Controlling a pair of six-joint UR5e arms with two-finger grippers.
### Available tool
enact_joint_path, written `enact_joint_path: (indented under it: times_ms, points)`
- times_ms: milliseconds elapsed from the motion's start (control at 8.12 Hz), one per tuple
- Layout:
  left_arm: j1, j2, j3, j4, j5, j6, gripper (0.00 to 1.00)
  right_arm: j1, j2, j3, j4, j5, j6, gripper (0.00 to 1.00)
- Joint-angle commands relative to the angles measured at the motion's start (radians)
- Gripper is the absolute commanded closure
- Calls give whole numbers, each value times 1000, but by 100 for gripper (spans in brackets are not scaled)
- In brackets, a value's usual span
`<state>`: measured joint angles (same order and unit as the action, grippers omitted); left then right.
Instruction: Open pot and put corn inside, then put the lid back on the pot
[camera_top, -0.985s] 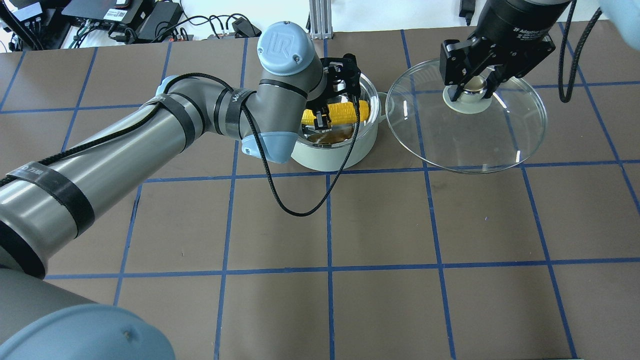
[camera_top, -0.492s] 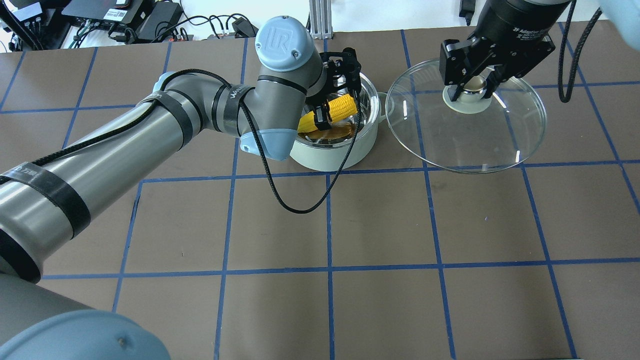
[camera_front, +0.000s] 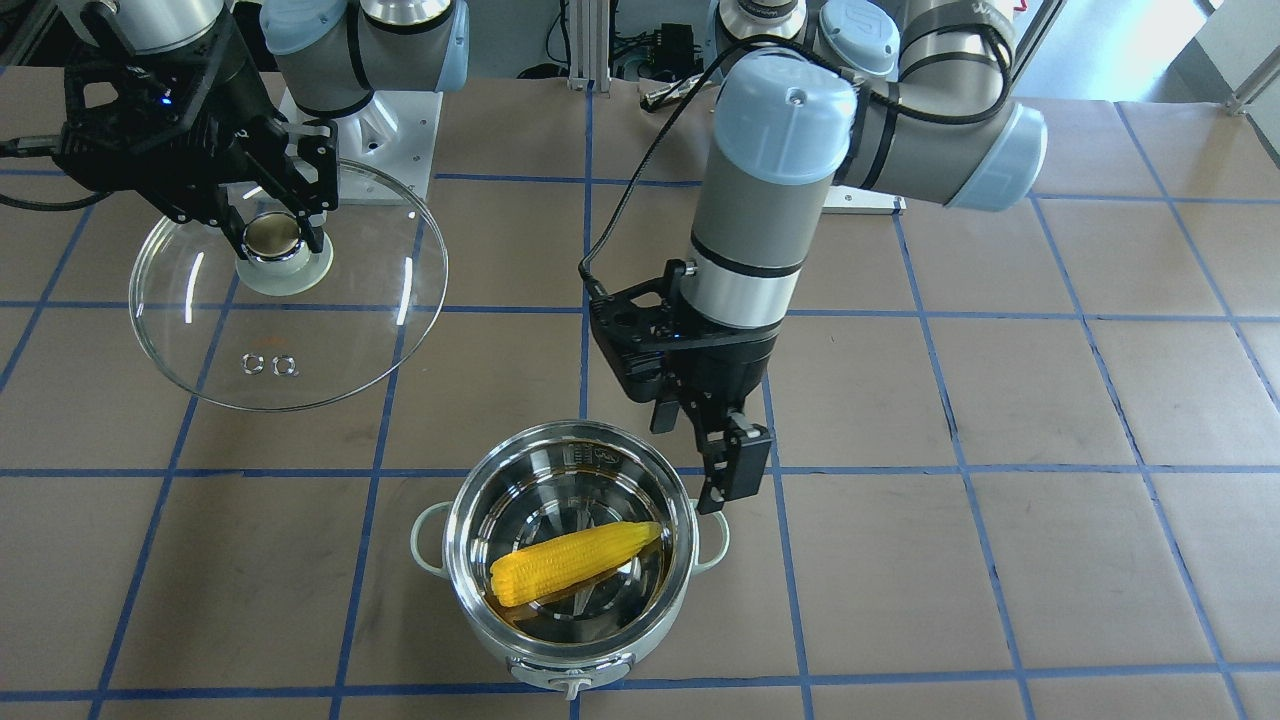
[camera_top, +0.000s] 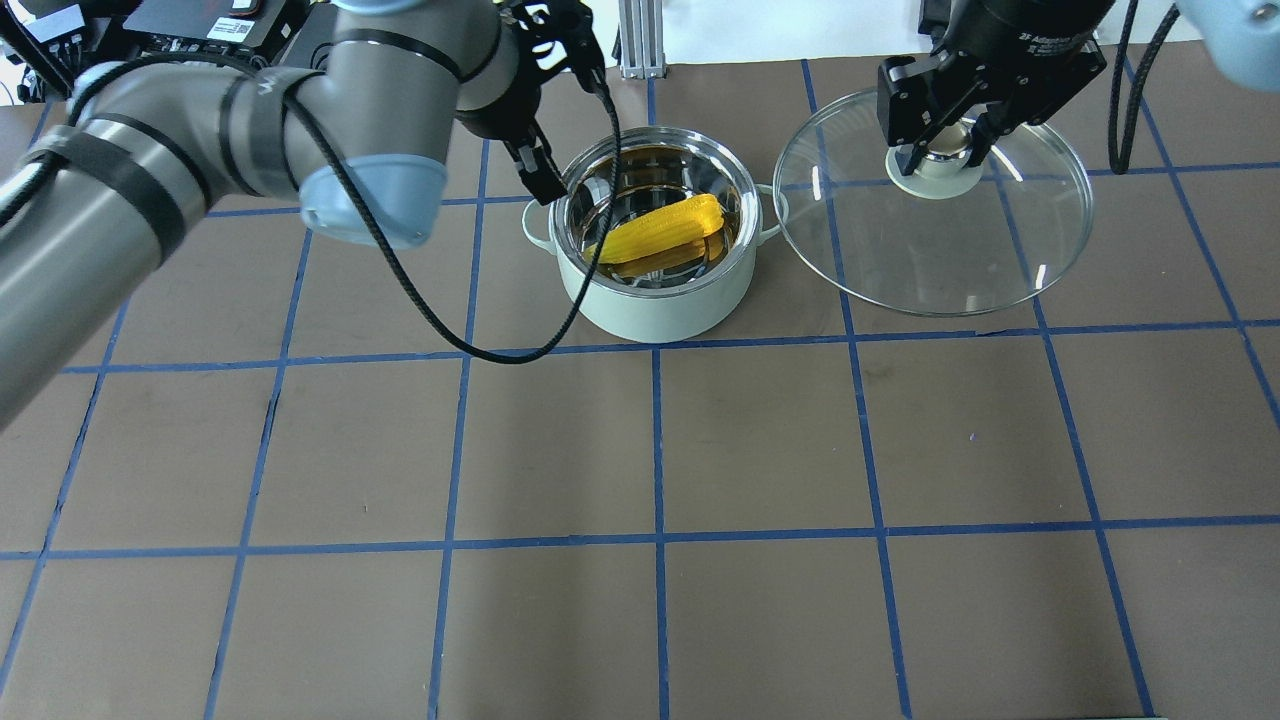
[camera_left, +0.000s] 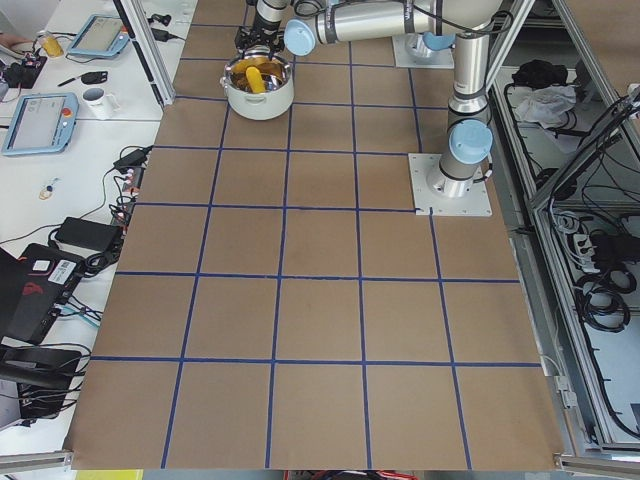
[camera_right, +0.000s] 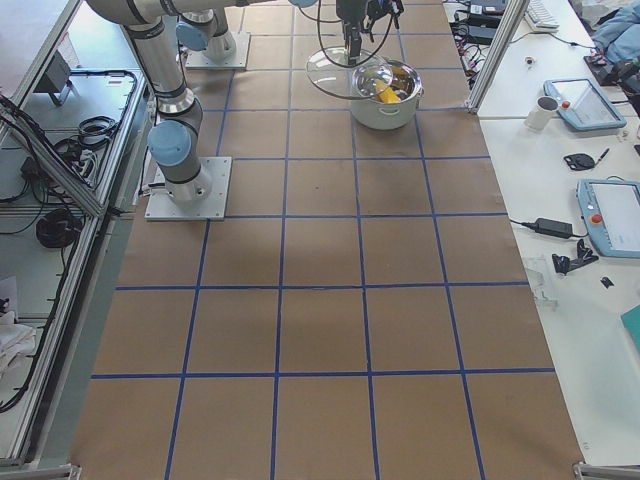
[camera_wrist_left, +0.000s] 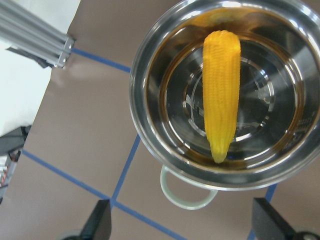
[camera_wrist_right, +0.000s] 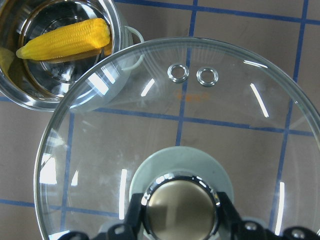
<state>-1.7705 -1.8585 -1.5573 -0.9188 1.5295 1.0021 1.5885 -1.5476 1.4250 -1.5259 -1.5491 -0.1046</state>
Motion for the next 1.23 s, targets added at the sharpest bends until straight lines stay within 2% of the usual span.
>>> enact_joint_path:
  times_ms: [0, 246, 615, 862, 985, 1108]
  points:
    - [167, 74, 2, -191, -43, -184, 0, 39, 82, -37, -93, -6, 16, 53]
    - [238, 119, -1, -221, -48, -357, 0, 158, 208, -55, -245, -73, 153, 54]
    - [286, 180, -4, -293, -35, -699, 0, 269, 375, -87, -443, -39, 363, 54]
    - [287, 237, -17, -368, -13, -770, 0, 277, 405, -101, -484, 30, 422, 54]
    - [287, 248, -17, -396, 39, -849, 0, 277, 417, -103, -484, 30, 413, 54]
    - [286, 245, -18, -400, 53, -850, 0, 277, 426, -103, -484, 30, 410, 54]
